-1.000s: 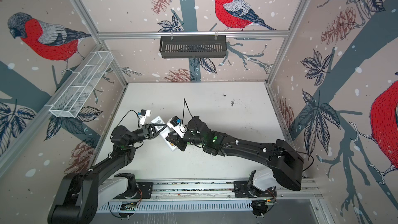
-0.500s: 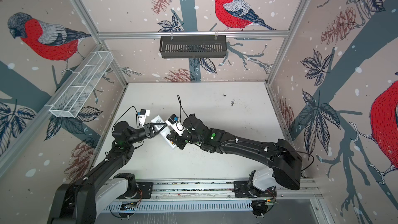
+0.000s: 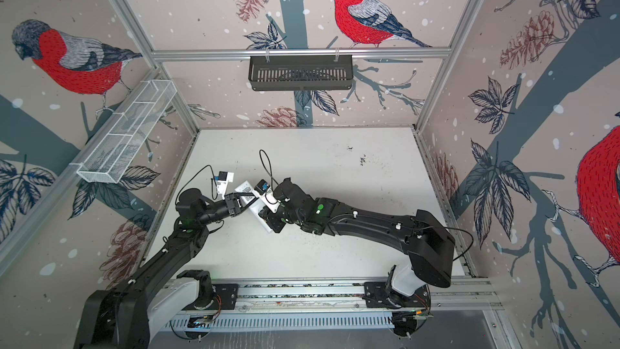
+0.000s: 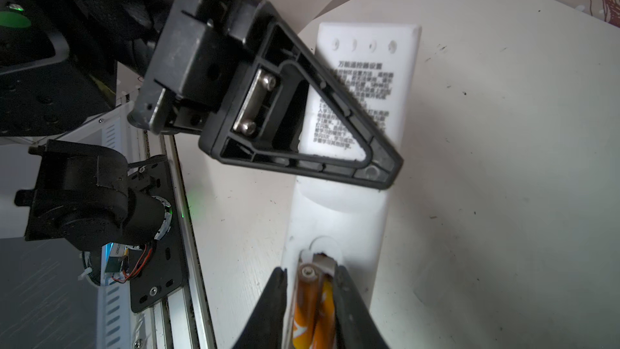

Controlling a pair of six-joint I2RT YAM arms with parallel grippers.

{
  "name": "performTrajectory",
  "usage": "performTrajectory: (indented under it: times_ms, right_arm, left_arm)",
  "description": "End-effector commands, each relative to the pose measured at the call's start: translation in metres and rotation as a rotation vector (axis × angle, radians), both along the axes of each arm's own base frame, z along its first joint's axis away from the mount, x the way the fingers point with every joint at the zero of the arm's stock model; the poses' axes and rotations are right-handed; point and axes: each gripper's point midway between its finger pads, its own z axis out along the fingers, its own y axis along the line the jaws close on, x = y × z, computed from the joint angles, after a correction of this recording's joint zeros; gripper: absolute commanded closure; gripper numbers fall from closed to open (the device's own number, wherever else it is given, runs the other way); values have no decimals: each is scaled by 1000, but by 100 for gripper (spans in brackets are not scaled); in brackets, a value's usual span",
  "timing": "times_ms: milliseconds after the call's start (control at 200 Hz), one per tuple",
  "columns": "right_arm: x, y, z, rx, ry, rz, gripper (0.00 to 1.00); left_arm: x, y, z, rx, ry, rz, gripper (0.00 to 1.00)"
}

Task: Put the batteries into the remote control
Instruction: 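Lower the orange battery into the compartment beside the first battery with the right gripper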

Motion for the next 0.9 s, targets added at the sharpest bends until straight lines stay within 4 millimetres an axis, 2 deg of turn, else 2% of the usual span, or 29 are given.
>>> performTrajectory:
  times_ms: [0, 180, 485, 896]
  right_arm:
    - [3, 0, -2, -20, -11, -21, 77]
    - [4, 1, -5, -29, -19, -29, 82]
    - [6, 1, -16, -51, -17, -40, 86]
    - [7, -5, -48, -115, 11, -40, 91]
  left_arm:
    - [0, 0, 7, 3, -43, -5, 100]
    - [1, 2, 8, 1, -43, 2, 100]
    - [-2, 3, 16, -37, -60, -16, 100]
    - [-6, 7, 30, -85, -93, -29, 100]
